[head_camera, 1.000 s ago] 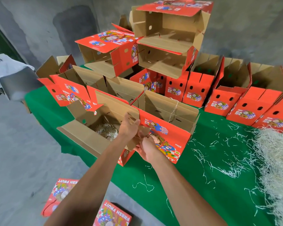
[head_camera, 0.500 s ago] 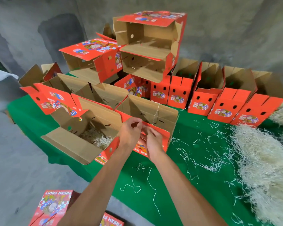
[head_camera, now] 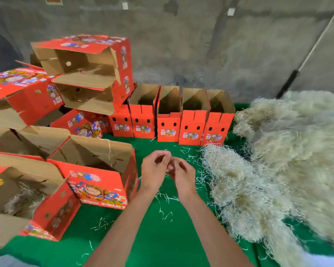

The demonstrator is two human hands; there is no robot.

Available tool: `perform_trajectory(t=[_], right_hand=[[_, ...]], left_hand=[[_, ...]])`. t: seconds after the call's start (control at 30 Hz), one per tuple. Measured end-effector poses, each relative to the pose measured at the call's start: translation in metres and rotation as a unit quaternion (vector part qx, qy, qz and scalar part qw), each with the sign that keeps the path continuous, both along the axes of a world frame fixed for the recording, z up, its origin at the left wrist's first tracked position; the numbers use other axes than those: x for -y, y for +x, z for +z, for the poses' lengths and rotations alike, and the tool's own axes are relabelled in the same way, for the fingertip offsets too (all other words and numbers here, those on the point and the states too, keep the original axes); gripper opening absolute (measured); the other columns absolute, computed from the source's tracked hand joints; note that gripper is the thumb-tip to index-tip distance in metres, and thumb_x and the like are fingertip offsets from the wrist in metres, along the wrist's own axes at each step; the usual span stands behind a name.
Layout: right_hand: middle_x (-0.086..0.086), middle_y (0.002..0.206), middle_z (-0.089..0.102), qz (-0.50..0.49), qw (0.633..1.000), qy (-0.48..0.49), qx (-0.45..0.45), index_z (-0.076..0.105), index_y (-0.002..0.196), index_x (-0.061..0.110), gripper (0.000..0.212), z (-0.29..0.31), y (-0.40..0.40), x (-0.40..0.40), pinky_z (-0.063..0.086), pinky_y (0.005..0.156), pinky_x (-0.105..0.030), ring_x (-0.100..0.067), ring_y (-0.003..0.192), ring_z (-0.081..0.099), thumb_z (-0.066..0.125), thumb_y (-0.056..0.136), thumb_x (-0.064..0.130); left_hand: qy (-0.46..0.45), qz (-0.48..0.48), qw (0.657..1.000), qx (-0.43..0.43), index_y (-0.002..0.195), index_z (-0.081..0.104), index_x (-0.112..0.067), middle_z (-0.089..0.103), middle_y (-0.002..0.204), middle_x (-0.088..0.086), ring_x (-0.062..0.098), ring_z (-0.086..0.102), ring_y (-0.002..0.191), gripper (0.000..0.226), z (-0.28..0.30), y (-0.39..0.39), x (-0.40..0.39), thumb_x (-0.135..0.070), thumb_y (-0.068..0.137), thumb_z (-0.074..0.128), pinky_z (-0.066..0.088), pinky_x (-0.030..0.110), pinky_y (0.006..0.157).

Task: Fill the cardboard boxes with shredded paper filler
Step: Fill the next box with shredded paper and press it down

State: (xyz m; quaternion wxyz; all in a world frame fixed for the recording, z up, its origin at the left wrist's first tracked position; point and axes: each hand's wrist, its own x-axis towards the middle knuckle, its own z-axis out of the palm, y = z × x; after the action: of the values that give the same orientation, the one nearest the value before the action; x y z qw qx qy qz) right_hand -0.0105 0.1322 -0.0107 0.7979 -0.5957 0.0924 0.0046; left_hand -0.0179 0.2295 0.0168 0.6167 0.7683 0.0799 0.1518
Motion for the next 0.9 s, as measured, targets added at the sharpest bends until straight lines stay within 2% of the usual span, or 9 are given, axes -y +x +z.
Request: perform_trajectory(t=[0.17,0.33,0.47,0.6,0.67,0.73,0.77,0.83,0.9], right_hand=[[-0.015,0.084,0.071,-0.033,0.999,-0.025,-0.014,0.073,0.092,0.003,0.020,-0.012,0.017,0.076,0.056,0.082,-0.034,-0.020,0.079,0.062,0.055,0.101,0.006],[-0.009,0.083,0.072,-0.042,0.999,-0.023,-0.019,0.072,0.090,0.005,0.022,-0.016,0.054,0.115,0.057,0.087,-0.041,-0.019,0.080,0.063,0.054,0.101,0.004],[-0.017,0.083,0.071,-0.057,0.998,-0.008,-0.017,0.071,0.087,0.001,0.019,-0.011,0.107,0.115,0.058,0.078,-0.031,-0.020,0.078,0.064,0.061,0.099,0.011],[-0.019,0.087,0.070,-0.052,0.998,-0.034,0.009,0.069,0.090,-0.003,0.021,0.000,0.176,0.099,0.058,0.077,-0.027,-0.021,0.081,0.064,0.059,0.100,0.012],[-0.017,0.092,0.072,-0.043,0.996,-0.072,0.026,0.073,0.093,0.006,0.019,0.007,0.211,0.092,0.059,0.078,-0.034,-0.027,0.084,0.067,0.058,0.101,0.014],[-0.007,0.100,0.074,-0.044,0.991,-0.118,0.044,0.073,0.101,0.017,0.015,0.011,0.249,0.090,0.058,0.087,-0.042,-0.027,0.096,0.069,0.058,0.101,0.014],[-0.003,0.109,0.072,-0.054,0.987,-0.140,0.050,0.070,0.110,0.019,0.016,0.011,0.269,0.090,0.056,0.094,-0.041,-0.023,0.105,0.067,0.060,0.099,0.012],[-0.001,0.131,0.062,-0.077,0.974,-0.207,0.058,0.060,0.131,0.014,0.035,0.011,0.307,0.093,0.044,0.107,-0.029,-0.016,0.124,0.056,0.062,0.096,0.006],[0.000,0.144,0.052,-0.074,0.953,-0.286,0.061,0.050,0.143,0.011,0.050,0.008,0.339,0.099,0.031,0.111,-0.017,-0.012,0.133,0.047,0.059,0.095,0.000]], left_hand=[[-0.056,-0.048,0.997,-0.026,0.087,0.076,-0.021,0.075,0.085,-0.005,0.001,0.069,0.067,0.014,-0.009,0.026,0.078,-0.009,0.091,0.070,0.050,0.009,0.062],[-0.080,-0.069,0.992,-0.062,0.089,0.077,-0.022,0.076,0.086,-0.008,0.013,0.071,0.082,0.013,-0.019,0.070,0.119,-0.011,0.090,0.071,0.055,0.023,0.076],[-0.099,-0.079,0.991,-0.051,0.087,0.077,-0.019,0.076,0.087,-0.007,0.006,0.071,0.076,0.013,-0.009,0.121,0.121,-0.009,0.090,0.070,0.052,0.013,0.066],[-0.083,-0.082,0.993,-0.034,0.091,0.076,-0.018,0.075,0.094,-0.009,0.001,0.069,0.083,0.013,0.000,0.190,0.104,-0.009,0.092,0.067,0.049,0.007,0.067],[-0.031,-0.086,0.996,-0.017,0.095,0.075,-0.021,0.074,0.097,-0.010,0.005,0.068,0.088,0.014,0.003,0.231,0.097,-0.013,0.096,0.063,0.050,0.010,0.071],[0.086,-0.096,0.992,0.001,0.109,0.071,-0.022,0.070,0.109,-0.010,0.007,0.065,0.101,0.019,0.004,0.271,0.092,-0.018,0.101,0.054,0.047,0.011,0.082],[0.149,-0.109,0.983,0.009,0.120,0.066,-0.021,0.067,0.118,-0.005,0.011,0.061,0.111,0.025,0.002,0.292,0.090,-0.017,0.102,0.049,0.046,0.016,0.089],[0.258,-0.126,0.958,0.024,0.137,0.054,-0.016,0.058,0.135,0.005,0.020,0.052,0.127,0.038,-0.003,0.329,0.089,-0.009,0.100,0.047,0.043,0.030,0.105],[0.346,-0.134,0.927,0.049,0.145,0.045,-0.013,0.051,0.143,0.009,0.026,0.044,0.135,0.052,-0.013,0.361,0.088,-0.005,0.094,0.053,0.036,0.038,0.114]])
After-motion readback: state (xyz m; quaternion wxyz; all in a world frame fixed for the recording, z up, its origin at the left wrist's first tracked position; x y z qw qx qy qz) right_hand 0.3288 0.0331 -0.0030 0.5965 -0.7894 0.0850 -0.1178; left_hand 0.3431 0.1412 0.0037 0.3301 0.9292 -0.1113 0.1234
